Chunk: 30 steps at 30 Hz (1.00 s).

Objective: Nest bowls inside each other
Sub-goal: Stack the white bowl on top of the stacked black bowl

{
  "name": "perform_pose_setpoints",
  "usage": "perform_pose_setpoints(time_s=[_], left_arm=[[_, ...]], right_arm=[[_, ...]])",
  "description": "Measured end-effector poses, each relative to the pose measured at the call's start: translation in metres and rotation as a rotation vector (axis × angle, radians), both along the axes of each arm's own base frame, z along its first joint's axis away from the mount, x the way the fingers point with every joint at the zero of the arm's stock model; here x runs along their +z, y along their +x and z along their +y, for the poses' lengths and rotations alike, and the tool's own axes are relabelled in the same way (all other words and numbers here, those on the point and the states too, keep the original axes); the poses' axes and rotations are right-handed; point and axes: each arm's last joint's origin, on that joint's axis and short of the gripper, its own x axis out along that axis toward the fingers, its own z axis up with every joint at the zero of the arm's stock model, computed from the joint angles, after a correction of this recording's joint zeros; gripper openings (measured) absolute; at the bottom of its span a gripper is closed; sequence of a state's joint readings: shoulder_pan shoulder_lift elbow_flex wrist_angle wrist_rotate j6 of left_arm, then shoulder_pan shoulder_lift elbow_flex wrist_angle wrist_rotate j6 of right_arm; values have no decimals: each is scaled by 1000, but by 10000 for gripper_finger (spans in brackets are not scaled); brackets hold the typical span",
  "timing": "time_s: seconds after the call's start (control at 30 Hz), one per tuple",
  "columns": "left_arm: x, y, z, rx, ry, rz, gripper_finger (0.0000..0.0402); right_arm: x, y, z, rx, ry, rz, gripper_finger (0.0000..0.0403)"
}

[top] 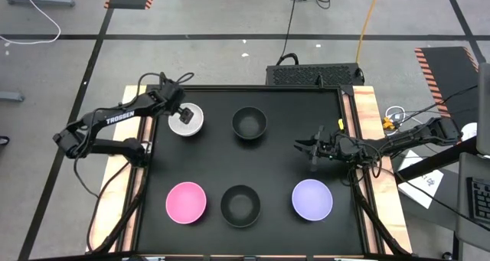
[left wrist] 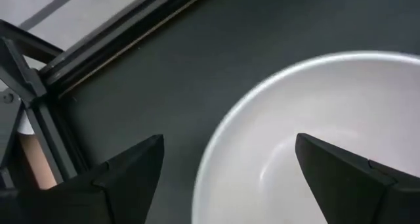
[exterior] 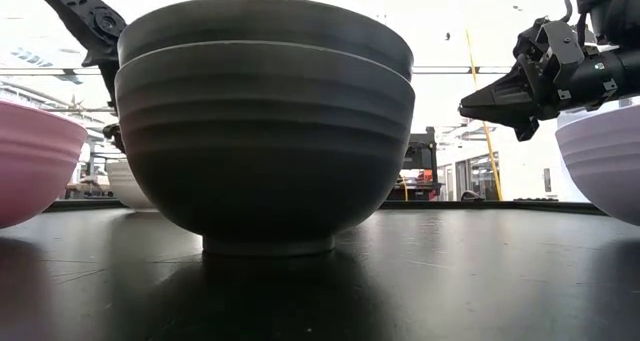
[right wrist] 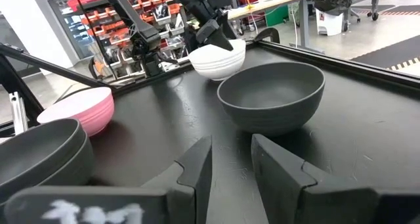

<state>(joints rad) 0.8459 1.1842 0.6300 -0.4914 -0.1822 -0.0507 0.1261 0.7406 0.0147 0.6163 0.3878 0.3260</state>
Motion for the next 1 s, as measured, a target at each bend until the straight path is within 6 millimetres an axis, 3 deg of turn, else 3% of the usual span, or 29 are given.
perform_pose_setpoints(time_s=[0.83, 1.0], left_arm=[[-3, 1, -2, -34, -69, -33, 347], [-3, 0, -3, -40, -79, -27, 308]], right_arm=[[0, 0, 0, 0, -1, 1, 98], [0, 0, 0, 0, -1, 4, 98]])
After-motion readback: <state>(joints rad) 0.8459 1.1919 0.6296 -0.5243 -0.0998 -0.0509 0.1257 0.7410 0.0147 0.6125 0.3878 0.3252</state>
